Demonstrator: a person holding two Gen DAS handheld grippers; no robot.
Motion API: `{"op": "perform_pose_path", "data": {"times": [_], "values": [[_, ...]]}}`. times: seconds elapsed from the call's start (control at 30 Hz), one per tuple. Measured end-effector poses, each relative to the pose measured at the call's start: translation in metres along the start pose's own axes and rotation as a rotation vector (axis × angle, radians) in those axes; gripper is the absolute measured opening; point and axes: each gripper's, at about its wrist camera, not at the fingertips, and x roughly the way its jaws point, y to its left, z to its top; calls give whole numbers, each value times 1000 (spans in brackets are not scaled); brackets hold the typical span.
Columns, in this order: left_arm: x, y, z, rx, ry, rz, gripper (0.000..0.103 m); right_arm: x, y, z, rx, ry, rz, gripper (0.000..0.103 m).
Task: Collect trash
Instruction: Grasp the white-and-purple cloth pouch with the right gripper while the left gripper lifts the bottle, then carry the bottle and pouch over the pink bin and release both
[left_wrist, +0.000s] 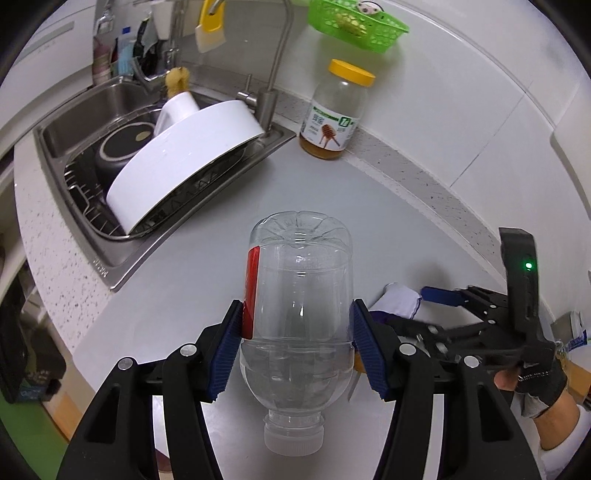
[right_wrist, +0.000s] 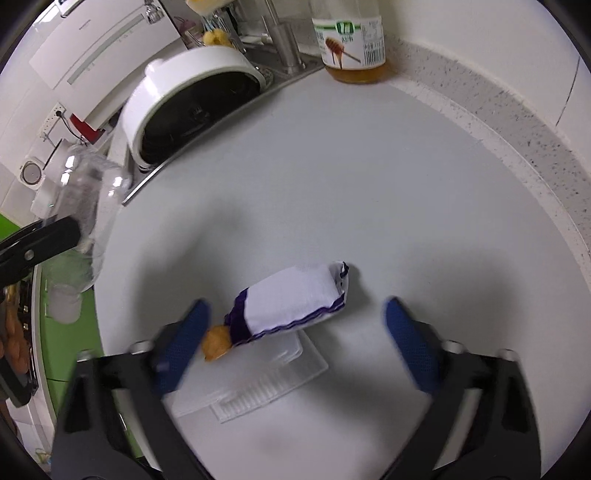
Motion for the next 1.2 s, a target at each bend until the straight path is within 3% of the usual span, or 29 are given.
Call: {"op": "perform_pose_path", "data": {"times": [0.03,0.17,0.2,0.23,0.27,0.53,0.73,0.97,1.2], "values": [[0,1,-1,-3,2,1,57,1,0,0,-1,0,6,60],[-2,3,-4,-6,0,-1,57,-3,5,1,-22,-19,-1,39],[-3,3,-4,-10,-3,-4,57,-4,5,1,-24,-26,-2,31],[-5,3,-4,-11,-7,-5,57,-7,6,1,-29,-36,-7,11],[-6,2,-5,-11,-9,-4,57,-12,7,0,-32,-51,-12,9],[-41,-11,-21,-19,-49,11,57,-61,24,-2,-100,-136,4,6],[-87,-12,-57,-65,-101,65,57,-113,69,-28,-249,-206,67,6],[-153,14,-136,-191,-157,210,57,-123,138,-68,-422,-187,174,6],[-228,57,-230,-354,-191,346,57,-112,247,-117,-601,-121,301,6]]}}
